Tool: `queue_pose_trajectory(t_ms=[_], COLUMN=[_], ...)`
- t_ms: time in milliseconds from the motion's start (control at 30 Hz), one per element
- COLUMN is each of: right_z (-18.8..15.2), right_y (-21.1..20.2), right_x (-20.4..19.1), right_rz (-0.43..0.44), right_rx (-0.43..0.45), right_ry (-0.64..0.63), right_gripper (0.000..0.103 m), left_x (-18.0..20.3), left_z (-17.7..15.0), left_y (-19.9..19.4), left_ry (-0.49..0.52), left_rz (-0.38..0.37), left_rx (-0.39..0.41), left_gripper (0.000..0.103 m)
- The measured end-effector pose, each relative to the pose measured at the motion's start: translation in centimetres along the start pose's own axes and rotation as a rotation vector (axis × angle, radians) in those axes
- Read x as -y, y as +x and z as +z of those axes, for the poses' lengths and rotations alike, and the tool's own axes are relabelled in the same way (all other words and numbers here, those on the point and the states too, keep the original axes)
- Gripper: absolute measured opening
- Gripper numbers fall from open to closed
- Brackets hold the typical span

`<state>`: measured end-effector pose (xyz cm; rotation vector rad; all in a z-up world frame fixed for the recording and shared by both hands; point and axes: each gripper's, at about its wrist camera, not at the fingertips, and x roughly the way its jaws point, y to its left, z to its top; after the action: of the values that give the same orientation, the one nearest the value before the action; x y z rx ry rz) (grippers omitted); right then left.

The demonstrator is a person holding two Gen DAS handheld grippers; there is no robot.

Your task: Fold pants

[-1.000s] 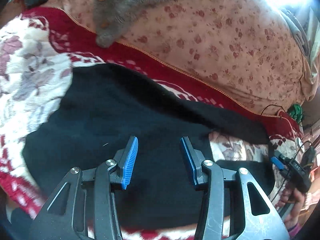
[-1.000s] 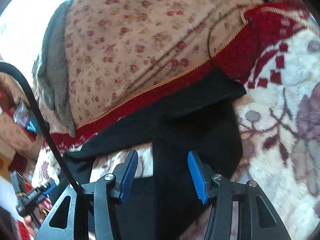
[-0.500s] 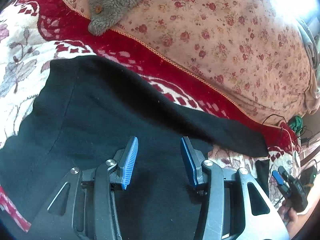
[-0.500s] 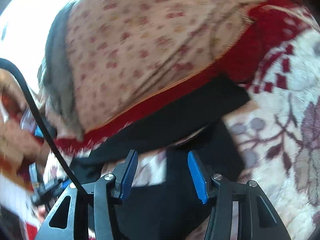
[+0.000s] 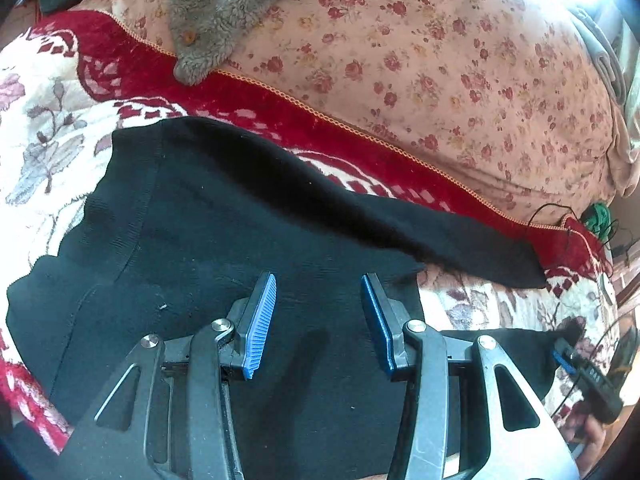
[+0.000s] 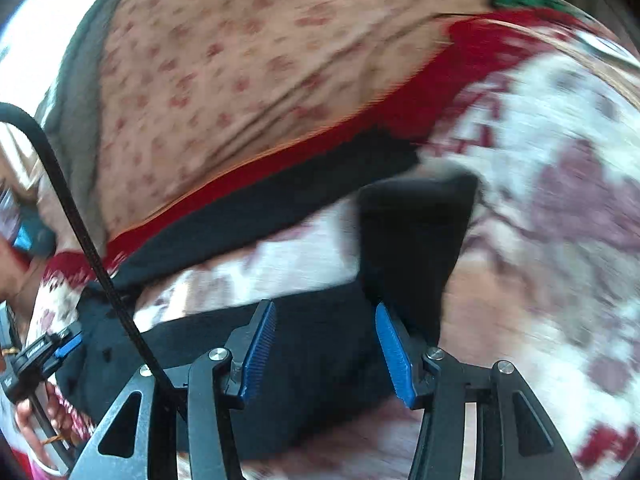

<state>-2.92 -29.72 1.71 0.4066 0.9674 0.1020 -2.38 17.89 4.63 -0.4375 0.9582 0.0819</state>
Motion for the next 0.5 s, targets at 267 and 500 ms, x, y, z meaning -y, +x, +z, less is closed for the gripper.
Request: queue_pose_trajectory(t_ms=[267, 500], right_z=[0.4, 4.6], right_y=[-3.3, -1.0], right_x=[5.8, 2.0], right_rz=[0.058, 0.129], right_rx=[0.049, 0.06], right_ry=[0.175, 0.164], right_gripper=[0.05, 0.051], left_x=[0.3, 0.7], left_z=[0.0, 2.0], left_y=[0.2, 1.1], left_ry=[-0.024, -0.059], left_rz=[-0.014, -0.038], left_rx=[-0.005, -0.012], left_gripper=[0.044, 0.044])
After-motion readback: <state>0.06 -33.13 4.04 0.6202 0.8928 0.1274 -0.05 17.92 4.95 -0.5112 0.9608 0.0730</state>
